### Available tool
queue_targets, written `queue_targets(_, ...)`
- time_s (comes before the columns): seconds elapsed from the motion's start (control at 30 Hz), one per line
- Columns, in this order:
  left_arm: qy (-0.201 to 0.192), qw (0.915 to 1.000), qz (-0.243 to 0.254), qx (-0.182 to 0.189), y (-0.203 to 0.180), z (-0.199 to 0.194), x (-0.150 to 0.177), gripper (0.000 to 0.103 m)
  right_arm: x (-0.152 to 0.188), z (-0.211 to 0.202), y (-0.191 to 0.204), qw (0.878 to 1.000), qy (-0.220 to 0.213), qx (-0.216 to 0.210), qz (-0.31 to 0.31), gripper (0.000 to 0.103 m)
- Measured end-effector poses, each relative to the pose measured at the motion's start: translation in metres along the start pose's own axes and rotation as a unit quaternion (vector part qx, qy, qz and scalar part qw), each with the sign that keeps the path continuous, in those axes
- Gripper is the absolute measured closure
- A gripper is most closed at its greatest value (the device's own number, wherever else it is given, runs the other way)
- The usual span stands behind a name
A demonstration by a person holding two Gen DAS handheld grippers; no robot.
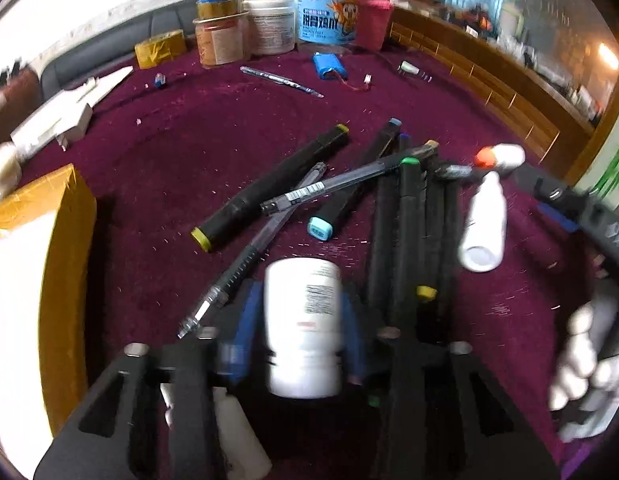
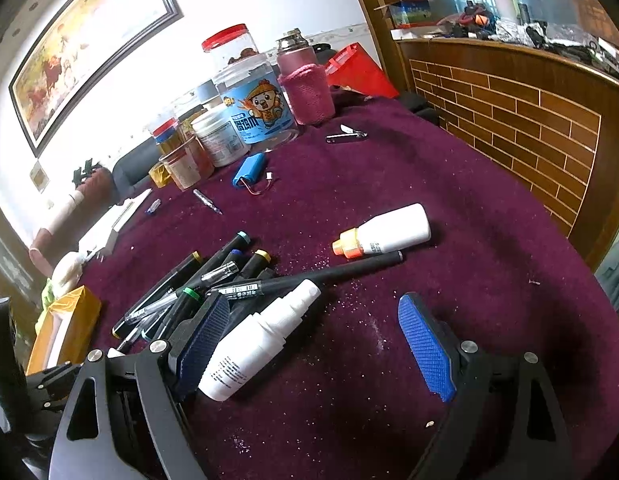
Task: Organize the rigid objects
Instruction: 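Carry the pill bottle with the left gripper into the yellow-edged tray and release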
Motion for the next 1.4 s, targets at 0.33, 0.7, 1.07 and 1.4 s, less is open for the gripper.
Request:
queue_targets(0.33,-0.066,0.9892,-0.063,0.114,0.019,-0.069,0.023,0.073,0.001,0.004,-0.005,1.000,0.010,0.004,0.017,0.020)
queue_targets(0.7,-0.092,0.9821,-0.102,0.129,0.054,-0.108,0.060,0.073,0.007,-0.043,0.025,0.992,-0.052,0.097,-0.057,0.020)
queue_targets(1.07,-0.132,0.9660,-0.146,0.168,0.087,-0.128,0.076,0.073,0.059,-0.042,0.189,0.972,0.053,-0.049,-0.224,0.009)
queue_targets(1.4,-0.149,0.9594,-0.196,0.138,0.144,-0.139,0.101,0.073,0.115,0.046,0.229,0.946,0.206,-0.015,-0.250,0.050)
Point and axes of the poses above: each gripper's, at about its wrist camera, not at the fingertips, and z roughly the way its jaws point, y to its left, x to its underside, the point moved 7 cm from there along z, roughly the way its jaws point, and after that the axes turned 10 degrees about y, right-handed, at the moved point
